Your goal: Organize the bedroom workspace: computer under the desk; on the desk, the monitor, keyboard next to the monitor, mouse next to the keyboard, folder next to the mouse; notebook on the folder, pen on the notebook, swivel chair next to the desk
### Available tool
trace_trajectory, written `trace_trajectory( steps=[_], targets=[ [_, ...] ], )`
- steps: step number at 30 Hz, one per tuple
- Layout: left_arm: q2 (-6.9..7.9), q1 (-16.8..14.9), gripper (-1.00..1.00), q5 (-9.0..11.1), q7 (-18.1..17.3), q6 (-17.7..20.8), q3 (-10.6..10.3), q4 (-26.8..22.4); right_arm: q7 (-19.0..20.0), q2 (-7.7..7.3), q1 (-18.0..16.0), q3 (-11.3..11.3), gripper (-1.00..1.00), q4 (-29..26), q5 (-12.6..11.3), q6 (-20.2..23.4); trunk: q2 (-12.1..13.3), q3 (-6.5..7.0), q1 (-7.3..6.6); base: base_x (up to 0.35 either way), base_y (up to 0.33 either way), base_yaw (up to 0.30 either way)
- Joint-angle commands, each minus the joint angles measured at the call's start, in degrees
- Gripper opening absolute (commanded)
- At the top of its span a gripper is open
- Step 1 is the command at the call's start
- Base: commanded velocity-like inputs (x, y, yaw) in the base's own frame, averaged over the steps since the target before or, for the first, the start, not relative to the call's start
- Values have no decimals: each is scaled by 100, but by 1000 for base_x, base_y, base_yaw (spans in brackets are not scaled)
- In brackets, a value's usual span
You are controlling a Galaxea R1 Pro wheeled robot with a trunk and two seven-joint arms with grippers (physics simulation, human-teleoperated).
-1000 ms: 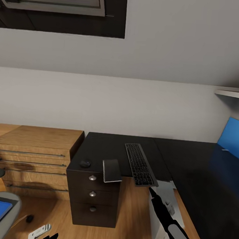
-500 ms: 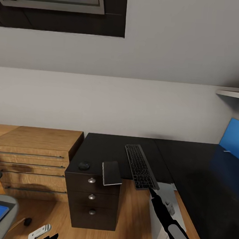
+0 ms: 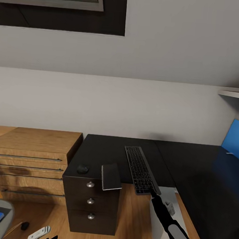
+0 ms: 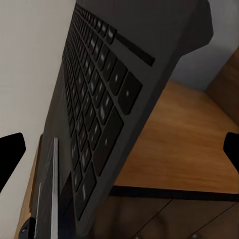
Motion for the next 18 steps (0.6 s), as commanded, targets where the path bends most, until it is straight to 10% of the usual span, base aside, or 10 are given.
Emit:
trace_trajectory(
  steps=[1, 18],
  targets=[
    [5, -2, 100, 47, 11, 16, -14, -4, 16, -7, -5, 39, 100, 3, -60, -11, -3, -6, 0, 18, 0, 0],
    [5, -2, 100, 47, 10, 14, -7, 2, 17, -7, -4, 39, 100, 5, -60, -11, -3, -6, 0, 43, 14, 0]
  ],
)
